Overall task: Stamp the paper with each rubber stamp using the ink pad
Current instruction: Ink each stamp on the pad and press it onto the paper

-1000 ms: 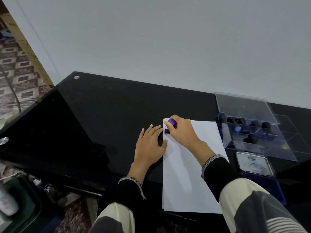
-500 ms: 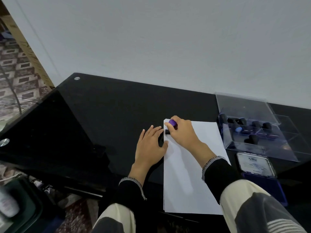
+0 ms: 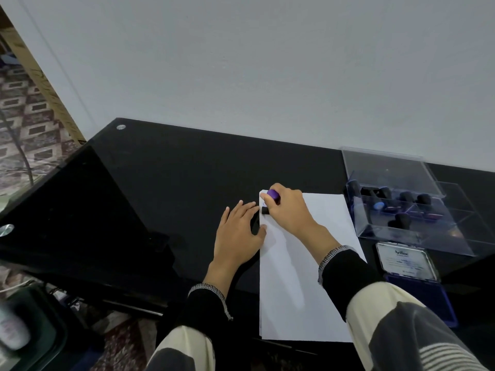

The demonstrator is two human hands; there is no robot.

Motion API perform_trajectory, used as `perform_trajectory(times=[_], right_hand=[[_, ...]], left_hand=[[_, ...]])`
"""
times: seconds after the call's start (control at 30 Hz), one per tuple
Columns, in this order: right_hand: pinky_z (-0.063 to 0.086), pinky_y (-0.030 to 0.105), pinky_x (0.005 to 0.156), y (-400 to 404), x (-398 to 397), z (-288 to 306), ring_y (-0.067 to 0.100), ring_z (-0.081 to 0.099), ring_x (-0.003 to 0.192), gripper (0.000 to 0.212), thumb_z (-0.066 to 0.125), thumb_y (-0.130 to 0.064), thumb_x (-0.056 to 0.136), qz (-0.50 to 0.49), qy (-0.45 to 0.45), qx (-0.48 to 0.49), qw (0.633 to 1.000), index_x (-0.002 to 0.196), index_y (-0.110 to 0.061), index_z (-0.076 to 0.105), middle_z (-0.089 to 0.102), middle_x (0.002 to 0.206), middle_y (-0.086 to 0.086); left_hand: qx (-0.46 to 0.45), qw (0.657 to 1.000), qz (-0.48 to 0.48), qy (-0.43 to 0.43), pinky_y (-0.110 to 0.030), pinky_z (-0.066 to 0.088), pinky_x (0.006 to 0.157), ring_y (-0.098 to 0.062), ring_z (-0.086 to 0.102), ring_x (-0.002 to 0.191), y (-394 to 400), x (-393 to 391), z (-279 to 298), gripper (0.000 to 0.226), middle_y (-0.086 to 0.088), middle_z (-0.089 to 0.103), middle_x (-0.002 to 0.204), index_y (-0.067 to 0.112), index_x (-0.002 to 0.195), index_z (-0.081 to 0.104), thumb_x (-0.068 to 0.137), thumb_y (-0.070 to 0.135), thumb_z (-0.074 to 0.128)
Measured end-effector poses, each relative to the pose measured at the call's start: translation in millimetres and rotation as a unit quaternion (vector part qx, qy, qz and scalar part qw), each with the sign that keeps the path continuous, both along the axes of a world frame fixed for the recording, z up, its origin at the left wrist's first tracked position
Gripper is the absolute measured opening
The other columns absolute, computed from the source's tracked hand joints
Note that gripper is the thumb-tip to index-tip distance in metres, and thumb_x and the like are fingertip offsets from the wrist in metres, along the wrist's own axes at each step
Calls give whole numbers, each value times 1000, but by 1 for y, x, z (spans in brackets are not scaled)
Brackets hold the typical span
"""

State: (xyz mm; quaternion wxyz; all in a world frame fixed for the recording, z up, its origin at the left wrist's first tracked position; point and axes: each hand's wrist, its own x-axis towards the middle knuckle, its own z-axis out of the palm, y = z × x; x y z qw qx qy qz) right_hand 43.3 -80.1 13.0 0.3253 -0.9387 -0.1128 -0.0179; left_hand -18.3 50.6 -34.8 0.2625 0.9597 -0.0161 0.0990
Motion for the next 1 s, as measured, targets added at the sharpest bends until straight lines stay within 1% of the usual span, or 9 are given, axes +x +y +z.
perform_trajectory(times=[0.17, 0.23, 0.37, 0.53, 0.67, 0.73, 0.83, 0.93, 1.0], right_hand=[[40, 9, 62, -1, -17, -9, 10, 54, 75, 26, 55, -32, 96, 2, -59, 18, 998, 112, -11, 56, 56, 87, -3], [43, 12, 64, -1, -16, -9, 12, 57, 76, 26, 54, -32, 96, 5, -63, 19, 998, 111, -11, 56, 55, 86, -4], [37, 6, 60, 0, -6, -5, 11, 55, 77, 28, 54, -32, 96, 2, -35, 19, 999, 115, -12, 56, 56, 90, -3], [43, 17, 67, 1, 1, -3, 13, 55, 81, 27, 53, -33, 96, -12, -11, 27, 1000, 113, -11, 56, 55, 92, -1], [49, 25, 65, -8, 8, 1, 16, 58, 77, 24, 49, -35, 98, -51, 17, 86, 995, 93, -12, 56, 58, 83, 2], [44, 22, 59, -19, 7, 0, 15, 53, 69, 28, 46, -34, 99, -127, 33, 202, 971, 83, -12, 53, 54, 74, 3], [43, 25, 57, -39, 5, -2, 14, 45, 58, 32, 42, -35, 101, -248, 112, 380, 884, 79, -12, 51, 49, 66, 5], [42, 25, 52, -52, 1, -6, 12, 40, 50, 30, 42, -33, 101, -288, 171, 498, 800, 84, -11, 54, 47, 63, 5], [40, 25, 51, -54, -2, -7, 11, 38, 45, 30, 42, -31, 102, -284, 182, 541, 770, 84, -11, 53, 46, 62, 5]], left_hand=[[-8, 1000, -2, -9, -30, 3, 119, -8, 18, 146, 0, -1, 0, 52, 12, 38, 150, 24, 143, 43, 94, 41, 51], [-8, 1000, -2, -8, -30, 3, 119, -8, 18, 146, 0, -1, 0, 52, 12, 38, 150, 25, 143, 43, 94, 40, 51], [-8, 1000, -2, -3, -30, 1, 119, -7, 17, 146, 0, 0, 0, 52, 12, 37, 151, 25, 143, 42, 94, 42, 50], [-15, 1000, 2, -6, -31, 5, 120, -7, 21, 145, 0, 1, 1, 52, 11, 41, 149, 24, 141, 46, 92, 42, 52], [-20, 1000, 4, -14, -32, 7, 120, -8, 23, 144, -1, 0, 3, 51, 12, 44, 146, 25, 138, 50, 90, 42, 54], [-27, 999, 6, -17, -31, 7, 120, -7, 23, 143, -1, 0, 3, 50, 13, 44, 145, 27, 136, 51, 89, 42, 54], [-30, 999, 7, -15, -31, 6, 121, -6, 23, 143, -1, 1, 3, 49, 14, 44, 145, 27, 136, 51, 88, 41, 55], [-29, 999, 7, -15, -31, 7, 121, -6, 23, 143, -1, 2, 2, 49, 15, 44, 145, 27, 135, 51, 89, 41, 55], [-29, 999, 9, -14, -31, 7, 121, -6, 24, 143, -1, 2, 2, 49, 14, 45, 144, 27, 135, 51, 89, 41, 55]])
